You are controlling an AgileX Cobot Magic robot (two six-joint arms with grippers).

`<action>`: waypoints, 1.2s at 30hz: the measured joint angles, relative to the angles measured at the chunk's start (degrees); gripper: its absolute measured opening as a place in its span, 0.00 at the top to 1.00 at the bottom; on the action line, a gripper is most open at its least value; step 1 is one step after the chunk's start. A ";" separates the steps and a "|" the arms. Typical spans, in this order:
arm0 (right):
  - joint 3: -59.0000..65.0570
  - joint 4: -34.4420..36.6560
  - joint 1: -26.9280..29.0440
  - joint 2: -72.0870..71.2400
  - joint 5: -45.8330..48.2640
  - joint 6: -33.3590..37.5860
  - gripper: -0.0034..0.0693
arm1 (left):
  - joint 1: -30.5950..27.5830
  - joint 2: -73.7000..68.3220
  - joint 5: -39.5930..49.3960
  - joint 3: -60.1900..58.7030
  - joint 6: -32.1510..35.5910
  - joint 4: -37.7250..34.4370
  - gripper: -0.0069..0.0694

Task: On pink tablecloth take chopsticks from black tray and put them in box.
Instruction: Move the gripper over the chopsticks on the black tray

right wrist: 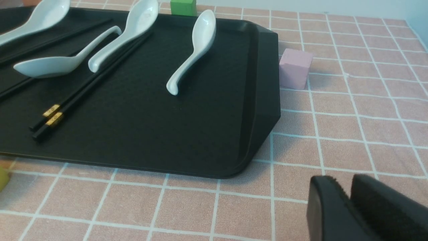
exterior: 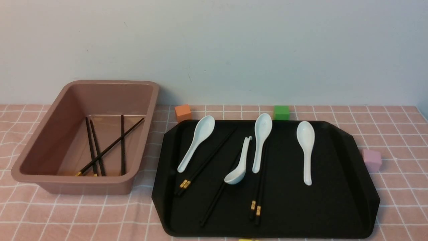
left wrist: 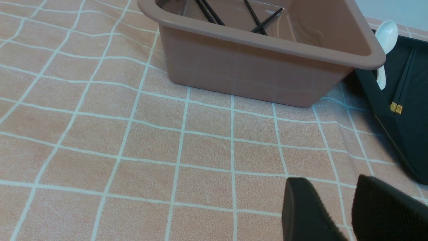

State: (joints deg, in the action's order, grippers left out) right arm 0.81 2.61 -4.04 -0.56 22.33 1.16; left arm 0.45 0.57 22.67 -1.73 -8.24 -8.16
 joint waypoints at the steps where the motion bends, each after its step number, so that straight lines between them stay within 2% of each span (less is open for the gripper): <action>1: 0.00 0.00 0.00 0.00 0.00 0.00 0.77 | 0.00 0.00 0.00 0.00 0.00 0.00 0.60; 7: 0.00 -0.36 0.00 0.00 -0.16 0.16 0.76 | 0.00 0.00 0.00 0.00 0.00 0.00 0.60; 10: 0.53 0.32 -0.06 0.00 -3.68 -0.55 0.75 | 0.00 0.00 0.00 0.00 0.00 0.00 0.60; 18: 0.66 18.52 -0.10 0.00 -22.90 -16.66 0.74 | 0.00 0.00 0.00 0.00 0.00 0.00 0.60; 22: -0.54 20.29 -0.44 0.00 -23.48 -19.94 0.74 | 0.00 0.00 0.00 0.00 0.00 0.00 0.60; 25: -6.96 18.54 -1.59 3.02 -17.38 -20.06 0.75 | 0.00 0.00 0.00 0.00 0.00 0.00 0.60; 28: -18.53 14.92 -2.90 12.93 -3.64 -17.45 0.80 | 0.00 0.00 0.00 0.00 0.00 0.00 0.60; 32: -33.97 11.17 -3.52 31.85 18.26 -9.41 0.90 | 0.00 0.00 0.00 0.00 0.00 0.00 0.60; 36: -42.98 8.70 -3.52 47.03 28.21 -5.22 0.95 | 0.00 0.00 0.00 0.00 0.00 0.00 0.60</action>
State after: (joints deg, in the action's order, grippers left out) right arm -42.17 11.31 -7.57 46.47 50.54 -4.05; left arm 0.45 0.57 22.67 -1.73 -8.24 -8.16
